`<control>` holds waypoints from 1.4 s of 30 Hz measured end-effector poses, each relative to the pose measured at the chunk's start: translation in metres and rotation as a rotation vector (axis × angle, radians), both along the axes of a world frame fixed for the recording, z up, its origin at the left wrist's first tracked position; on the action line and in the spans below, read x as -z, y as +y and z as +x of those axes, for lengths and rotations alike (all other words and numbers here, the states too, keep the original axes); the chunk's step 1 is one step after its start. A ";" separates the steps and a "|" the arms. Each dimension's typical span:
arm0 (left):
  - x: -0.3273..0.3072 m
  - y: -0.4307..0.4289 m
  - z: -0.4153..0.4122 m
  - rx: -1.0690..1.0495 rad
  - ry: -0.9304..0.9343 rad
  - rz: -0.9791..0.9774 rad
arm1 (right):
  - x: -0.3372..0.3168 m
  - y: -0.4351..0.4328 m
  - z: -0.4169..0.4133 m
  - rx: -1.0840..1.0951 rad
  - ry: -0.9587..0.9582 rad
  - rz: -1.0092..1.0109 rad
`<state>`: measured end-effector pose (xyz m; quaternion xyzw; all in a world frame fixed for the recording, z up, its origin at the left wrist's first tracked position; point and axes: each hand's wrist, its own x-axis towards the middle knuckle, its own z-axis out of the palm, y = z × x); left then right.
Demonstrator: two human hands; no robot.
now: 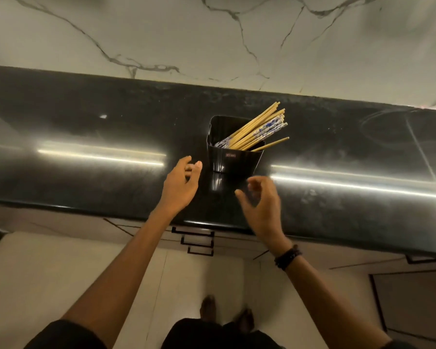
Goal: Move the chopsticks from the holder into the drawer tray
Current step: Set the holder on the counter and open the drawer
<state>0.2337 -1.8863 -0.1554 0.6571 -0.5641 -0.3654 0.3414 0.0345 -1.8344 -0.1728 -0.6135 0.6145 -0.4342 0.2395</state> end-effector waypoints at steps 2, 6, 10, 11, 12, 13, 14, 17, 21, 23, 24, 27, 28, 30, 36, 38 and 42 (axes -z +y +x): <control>0.011 0.014 0.010 0.062 -0.166 0.002 | 0.014 0.028 0.018 -0.163 0.050 0.041; 0.058 0.028 0.024 0.293 -0.536 0.063 | 0.057 0.054 0.042 -0.411 0.179 0.312; 0.092 0.039 0.030 0.351 -0.736 -0.056 | 0.087 0.047 0.066 -0.513 0.334 0.359; 0.094 0.039 0.032 0.350 -0.756 -0.074 | 0.090 0.045 0.071 -0.520 0.357 0.377; 0.097 0.037 0.034 0.349 -0.777 -0.100 | 0.096 0.043 0.077 -0.524 0.377 0.405; 0.097 0.037 0.036 0.349 -0.799 -0.130 | 0.101 0.042 0.079 -0.518 0.397 0.424; 0.098 0.037 0.038 0.344 -0.814 -0.160 | 0.107 0.041 0.081 -0.506 0.415 0.424; 0.107 0.041 0.039 0.274 -0.840 -0.269 | 0.138 0.030 0.087 -0.469 0.507 0.377; 0.124 0.040 0.036 0.210 -0.828 -0.406 | 0.173 0.012 0.100 -0.424 0.523 0.347; 0.131 0.041 0.039 0.191 -0.810 -0.464 | 0.186 0.009 0.106 -0.424 0.505 0.315; 0.133 0.040 0.040 0.181 -0.802 -0.493 | 0.189 0.011 0.107 -0.412 0.489 0.280; 0.141 0.037 0.040 0.142 -0.774 -0.577 | 0.198 0.007 0.107 -0.307 0.484 0.121; 0.145 0.037 0.041 0.129 -0.764 -0.607 | 0.201 0.007 0.108 -0.273 0.558 0.007; 0.149 0.035 0.041 0.105 -0.754 -0.664 | 0.205 0.007 0.110 -0.231 0.596 -0.148; 0.151 0.032 0.043 0.075 -0.780 -0.757 | 0.217 0.024 0.113 -0.011 0.700 -0.428; 0.150 0.038 0.045 0.116 -0.819 -0.729 | 0.217 0.043 0.114 -0.009 0.561 -0.483; 0.154 0.063 0.059 0.239 -0.870 -0.645 | 0.203 0.088 0.115 -0.229 0.404 0.018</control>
